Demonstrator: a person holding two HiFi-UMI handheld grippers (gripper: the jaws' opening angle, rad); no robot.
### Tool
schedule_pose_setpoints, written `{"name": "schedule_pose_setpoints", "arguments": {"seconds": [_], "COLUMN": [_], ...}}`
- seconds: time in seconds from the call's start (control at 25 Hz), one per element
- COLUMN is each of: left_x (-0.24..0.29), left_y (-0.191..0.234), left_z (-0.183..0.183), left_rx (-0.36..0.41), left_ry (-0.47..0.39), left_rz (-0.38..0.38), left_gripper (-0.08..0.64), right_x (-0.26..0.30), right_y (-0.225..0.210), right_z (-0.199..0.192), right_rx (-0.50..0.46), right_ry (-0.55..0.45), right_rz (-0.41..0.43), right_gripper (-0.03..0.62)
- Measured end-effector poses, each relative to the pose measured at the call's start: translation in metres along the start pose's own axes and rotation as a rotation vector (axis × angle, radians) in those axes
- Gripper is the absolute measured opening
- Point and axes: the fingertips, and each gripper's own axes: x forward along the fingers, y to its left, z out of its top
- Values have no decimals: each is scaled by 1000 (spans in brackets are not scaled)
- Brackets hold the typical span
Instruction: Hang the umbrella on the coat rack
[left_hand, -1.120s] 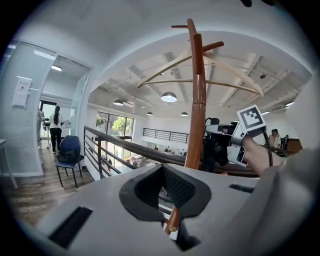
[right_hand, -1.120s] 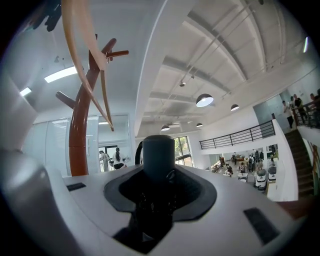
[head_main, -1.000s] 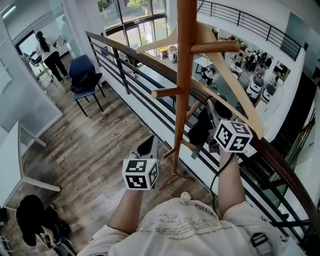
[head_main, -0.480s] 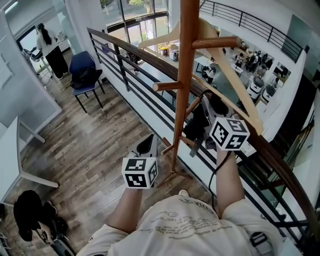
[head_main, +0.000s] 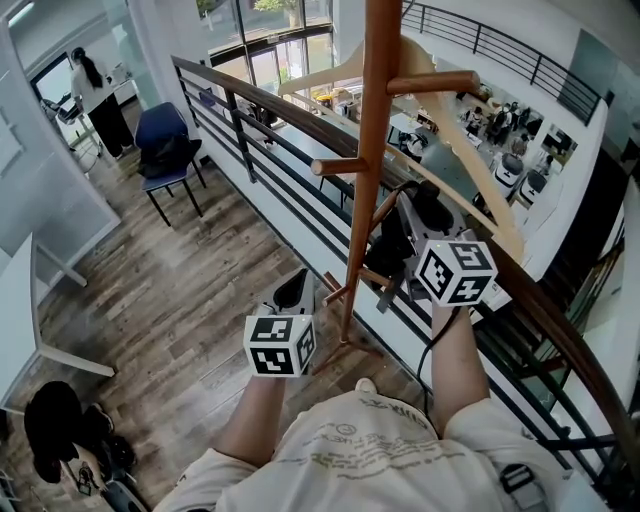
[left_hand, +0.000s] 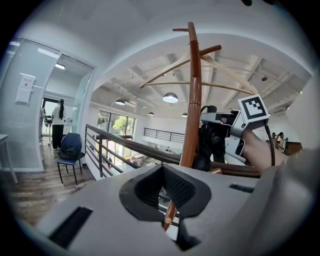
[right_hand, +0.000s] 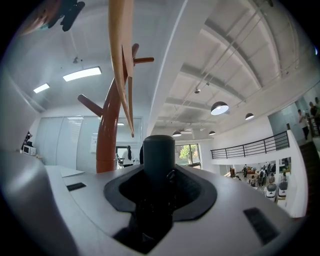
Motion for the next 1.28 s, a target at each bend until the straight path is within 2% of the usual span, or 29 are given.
{"name": "schedule_pose_setpoints", "arguments": {"seconds": [0.4, 0.76, 1.28], "left_x": [2, 11, 15], "left_y": [5, 11, -1], "left_z": [-4, -3, -7], "left_rx": [-4, -14, 0], "left_ry": [7, 10, 33], "left_rz": [-18, -29, -60], "left_gripper": [5, 5, 5], "right_x": [-4, 8, -19], "right_y": [0, -12, 10], "right_z": [-3, -18, -36], "right_rx": [-8, 3, -86], "right_ry": [5, 57, 103], "right_rz": [1, -24, 101], "right_gripper": [143, 143, 143]}}
